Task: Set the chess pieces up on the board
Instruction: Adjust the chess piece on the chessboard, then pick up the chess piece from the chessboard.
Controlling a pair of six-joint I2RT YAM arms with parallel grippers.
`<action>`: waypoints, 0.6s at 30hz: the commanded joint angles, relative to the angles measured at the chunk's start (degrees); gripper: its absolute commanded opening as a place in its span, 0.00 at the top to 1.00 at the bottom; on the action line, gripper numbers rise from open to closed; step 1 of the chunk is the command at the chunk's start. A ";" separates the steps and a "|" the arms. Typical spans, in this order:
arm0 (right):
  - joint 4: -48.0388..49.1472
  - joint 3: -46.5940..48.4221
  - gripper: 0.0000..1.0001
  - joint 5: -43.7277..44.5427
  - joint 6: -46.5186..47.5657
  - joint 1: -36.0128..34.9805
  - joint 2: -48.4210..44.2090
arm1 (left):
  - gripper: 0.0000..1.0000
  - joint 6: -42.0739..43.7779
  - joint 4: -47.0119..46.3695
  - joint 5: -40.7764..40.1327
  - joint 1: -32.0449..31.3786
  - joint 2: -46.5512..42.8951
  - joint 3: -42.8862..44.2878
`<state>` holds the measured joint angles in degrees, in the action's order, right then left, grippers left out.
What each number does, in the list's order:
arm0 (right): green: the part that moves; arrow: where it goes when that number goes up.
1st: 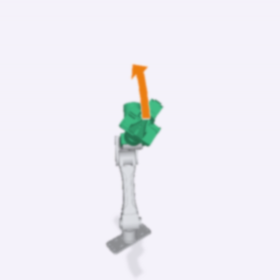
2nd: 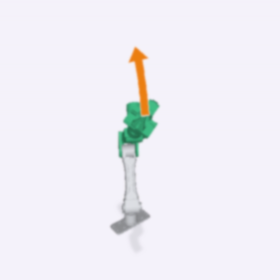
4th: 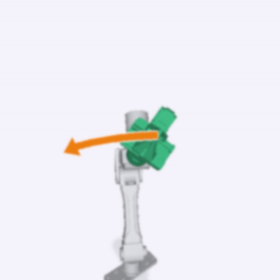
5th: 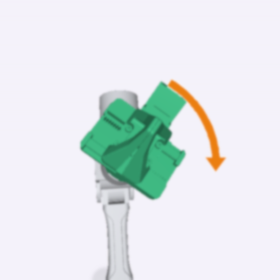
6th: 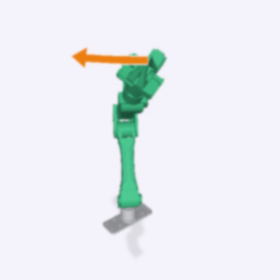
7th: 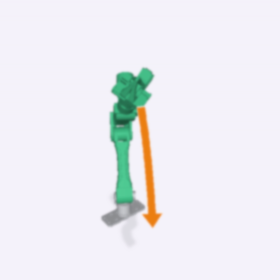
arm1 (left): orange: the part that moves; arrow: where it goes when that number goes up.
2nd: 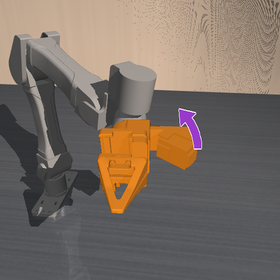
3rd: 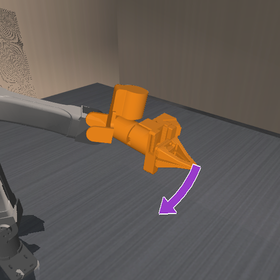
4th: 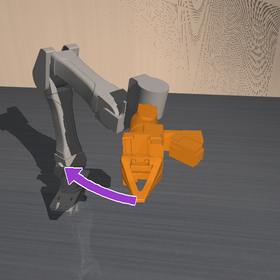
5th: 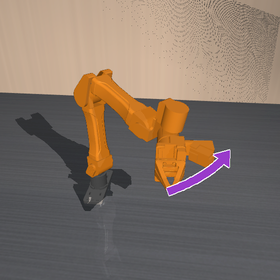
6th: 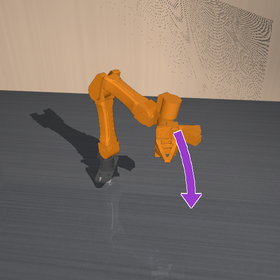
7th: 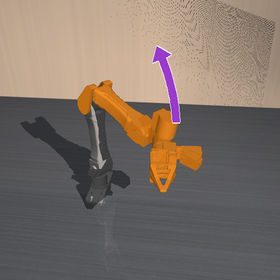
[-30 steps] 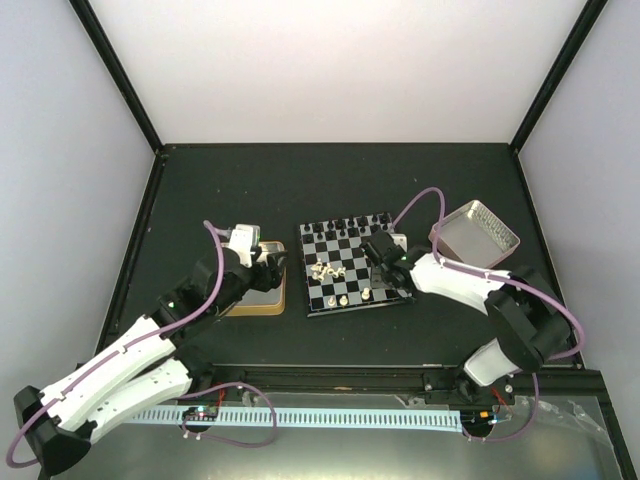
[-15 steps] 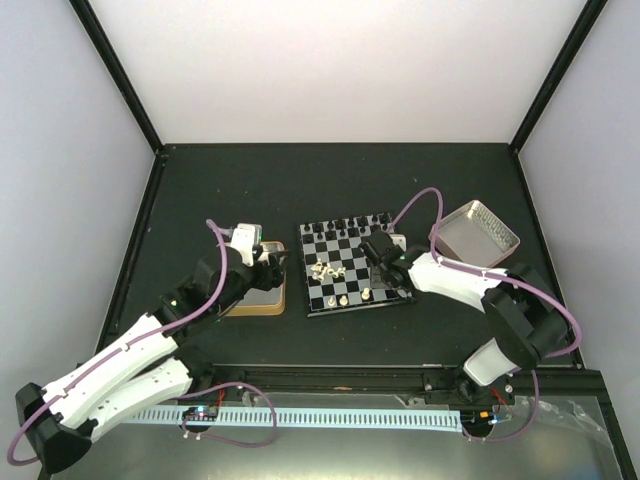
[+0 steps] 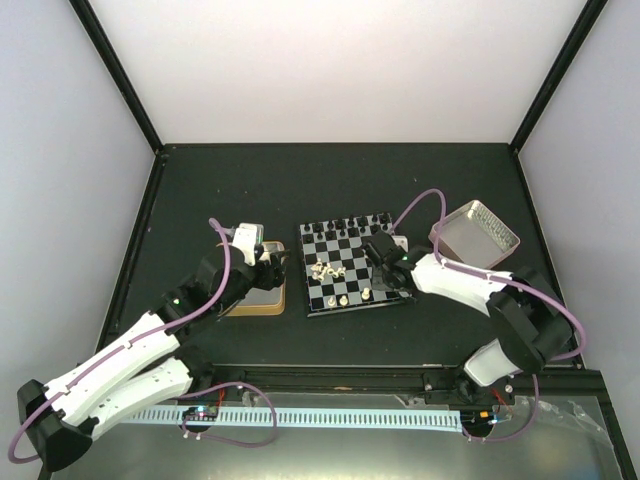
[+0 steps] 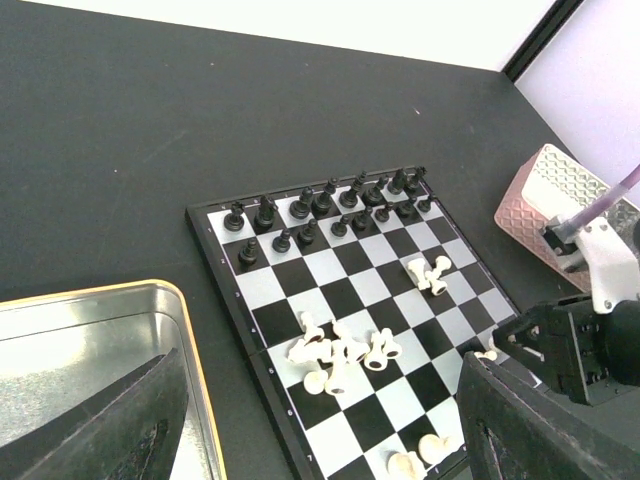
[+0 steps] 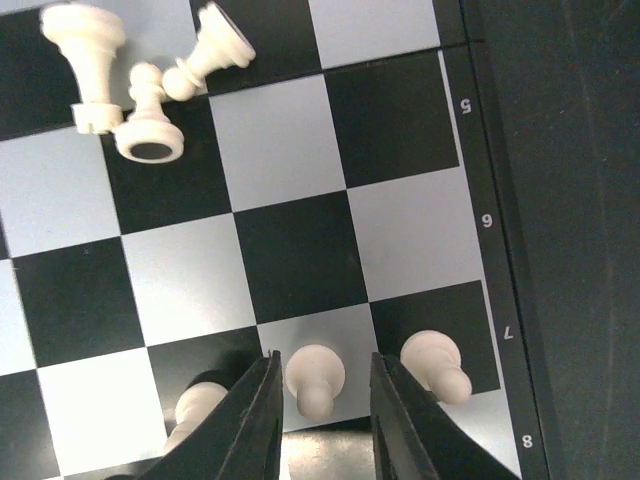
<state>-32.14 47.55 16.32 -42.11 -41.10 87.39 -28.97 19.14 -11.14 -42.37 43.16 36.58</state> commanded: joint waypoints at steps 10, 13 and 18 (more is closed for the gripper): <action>2.44 10.70 0.67 2.93 2.18 0.30 3.56 | 0.25 0.71 -0.93 -1.19 0.52 -0.26 1.73; 4.77 13.13 0.67 2.02 3.60 0.35 6.49 | 0.25 0.46 -0.66 -1.13 0.53 -0.44 1.67; 3.93 17.73 0.67 2.27 4.56 0.61 11.81 | 0.25 0.23 -0.22 -0.78 0.50 -0.53 1.61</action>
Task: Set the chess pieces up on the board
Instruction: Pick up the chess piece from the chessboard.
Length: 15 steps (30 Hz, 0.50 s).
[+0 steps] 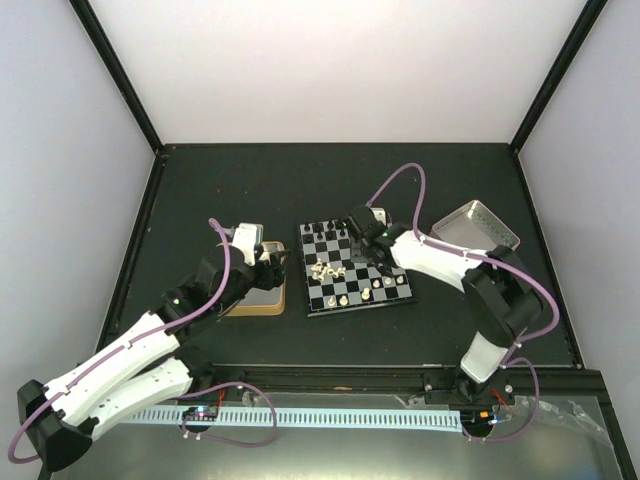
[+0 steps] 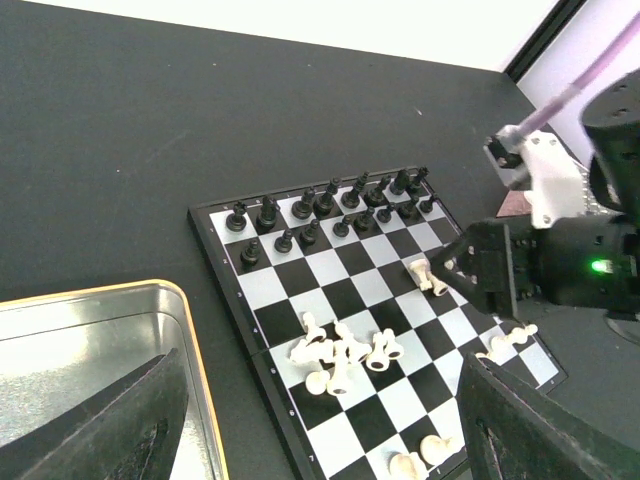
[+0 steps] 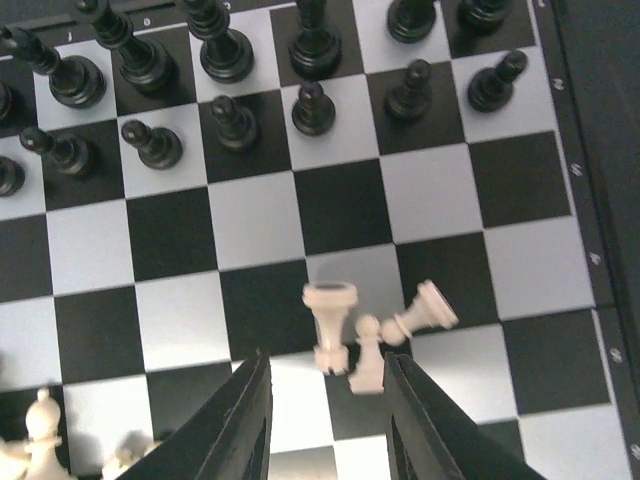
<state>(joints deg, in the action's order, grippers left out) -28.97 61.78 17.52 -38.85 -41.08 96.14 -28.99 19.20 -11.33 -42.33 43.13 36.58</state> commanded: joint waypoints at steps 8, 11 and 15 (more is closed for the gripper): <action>-0.70 7.78 0.65 3.58 1.33 1.27 10.26 | 0.25 -0.01 -0.40 -0.36 0.54 -0.53 1.22; -0.90 8.77 0.66 3.06 1.42 1.35 12.33 | 0.25 -0.01 -0.34 -0.36 0.66 -0.44 1.22; -0.48 8.84 0.67 2.34 1.11 1.42 13.63 | 0.25 -0.01 -0.48 -0.28 0.67 -0.42 1.13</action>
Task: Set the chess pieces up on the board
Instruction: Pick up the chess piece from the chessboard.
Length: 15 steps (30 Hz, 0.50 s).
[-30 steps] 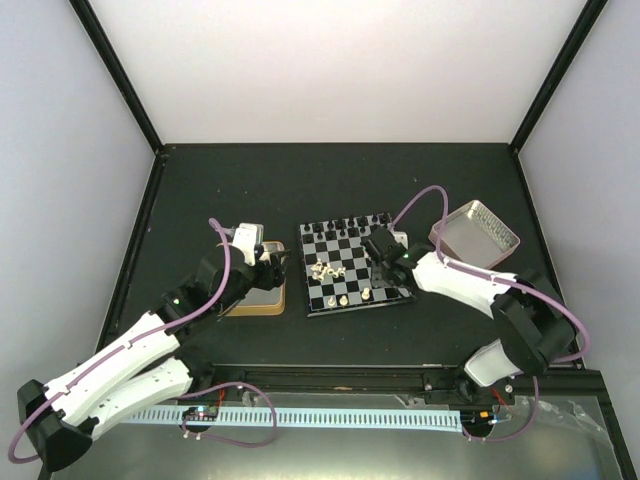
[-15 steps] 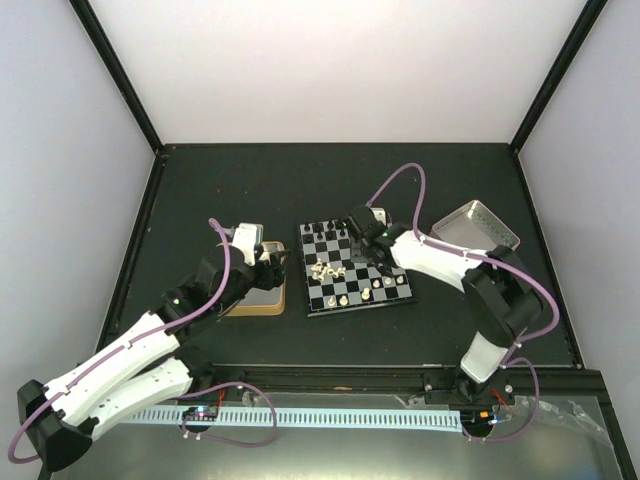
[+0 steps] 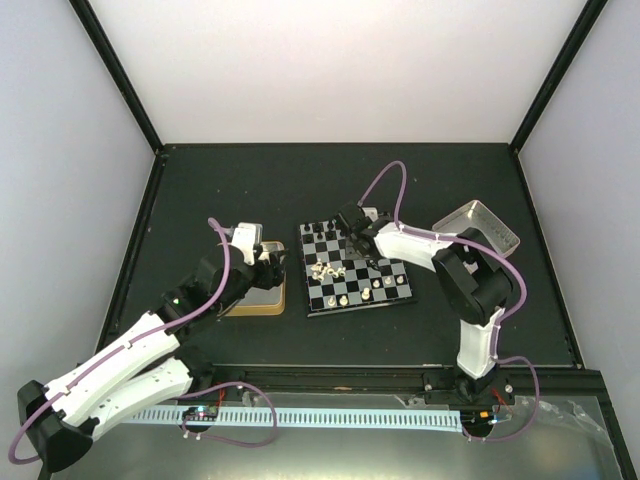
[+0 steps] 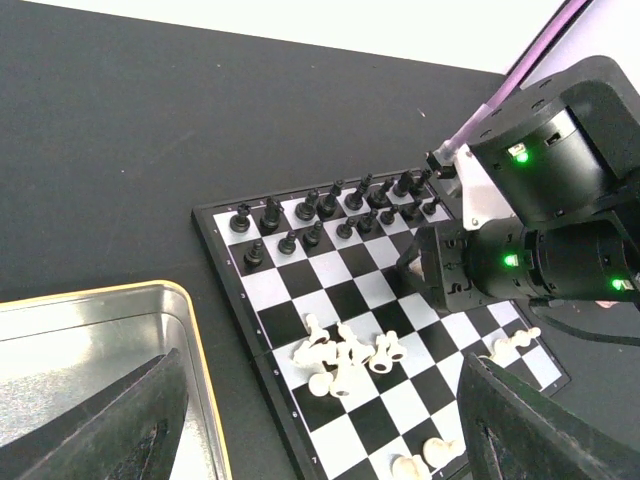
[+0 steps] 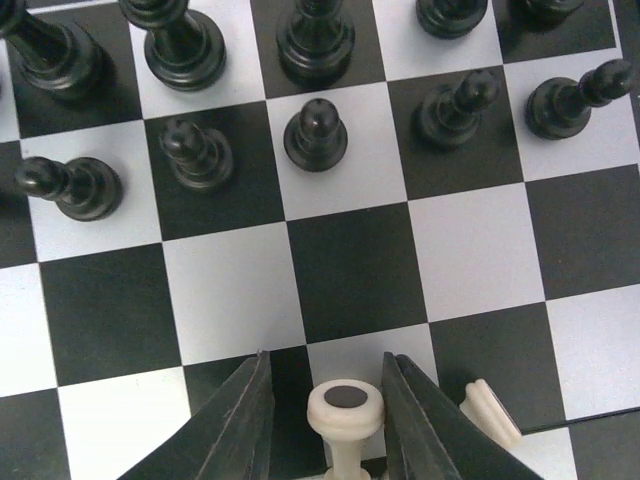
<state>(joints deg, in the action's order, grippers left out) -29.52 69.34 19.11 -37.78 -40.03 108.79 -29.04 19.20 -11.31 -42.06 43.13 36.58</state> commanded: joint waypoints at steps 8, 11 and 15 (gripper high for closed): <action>0.84 0.81 0.77 -0.50 -0.64 0.84 1.55 | 0.25 0.03 -0.24 -0.21 0.47 -0.55 1.11; 1.47 0.43 0.83 -1.06 -0.87 0.93 1.24 | 0.25 -0.10 -0.20 -0.14 0.44 -0.67 1.13; 4.21 -1.53 0.86 -4.00 -2.33 0.93 -2.03 | 0.25 -0.51 -0.11 0.28 0.45 -0.86 0.83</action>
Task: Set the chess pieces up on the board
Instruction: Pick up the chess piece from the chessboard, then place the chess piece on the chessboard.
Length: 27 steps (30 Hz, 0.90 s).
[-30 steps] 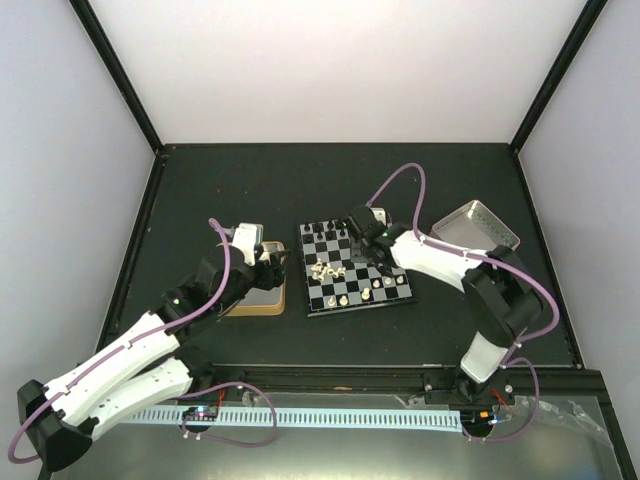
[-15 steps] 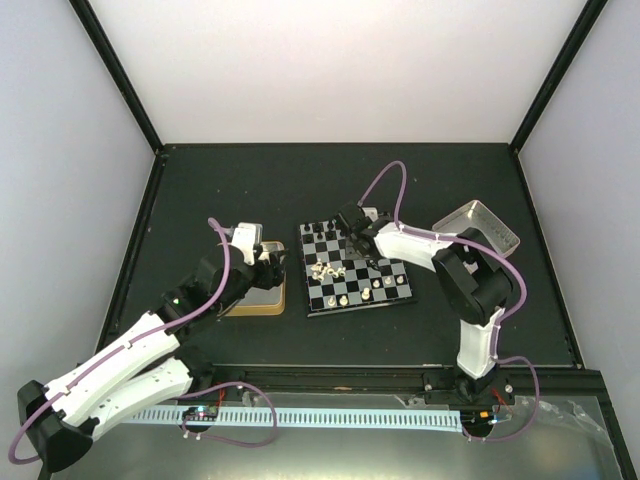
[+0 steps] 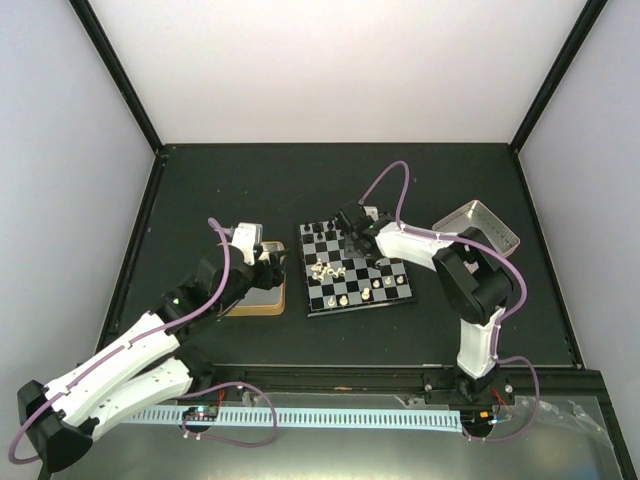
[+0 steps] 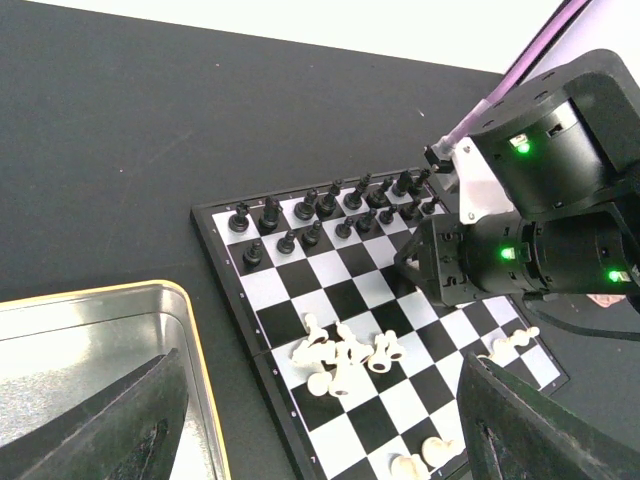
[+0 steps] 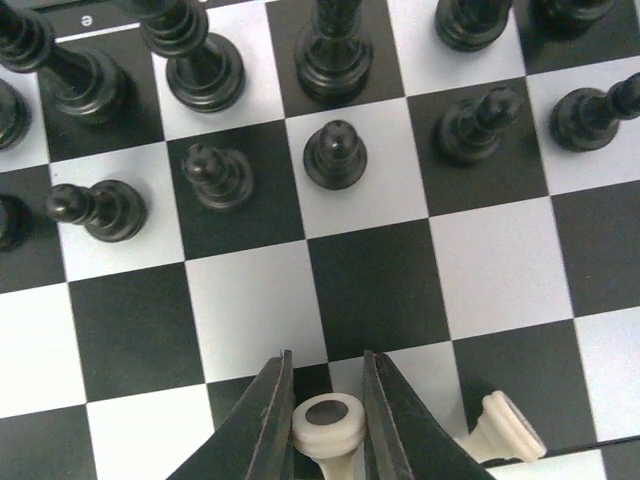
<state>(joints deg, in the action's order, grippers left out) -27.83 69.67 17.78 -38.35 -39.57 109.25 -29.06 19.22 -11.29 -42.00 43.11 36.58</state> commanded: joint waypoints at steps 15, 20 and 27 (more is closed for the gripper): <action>34.69 -23.45 0.87 -31.62 -41.78 -0.96 -29.96 | 0.22 1.99 -18.74 12.88 -0.29 -1.77 -9.05; 40.23 -27.79 0.87 -30.05 -54.02 -4.46 -33.82 | 0.25 4.31 -24.11 14.52 -4.24 1.22 -9.19; 44.72 -29.43 0.87 -30.60 -63.08 -8.12 -34.37 | 0.34 2.52 -27.47 11.13 -7.35 5.54 -9.87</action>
<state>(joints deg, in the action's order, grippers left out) 11.11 41.08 -11.97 -92.60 -46.17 75.99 -26.35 -3.33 1.34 -48.58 46.72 26.76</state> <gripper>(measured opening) 0.163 0.688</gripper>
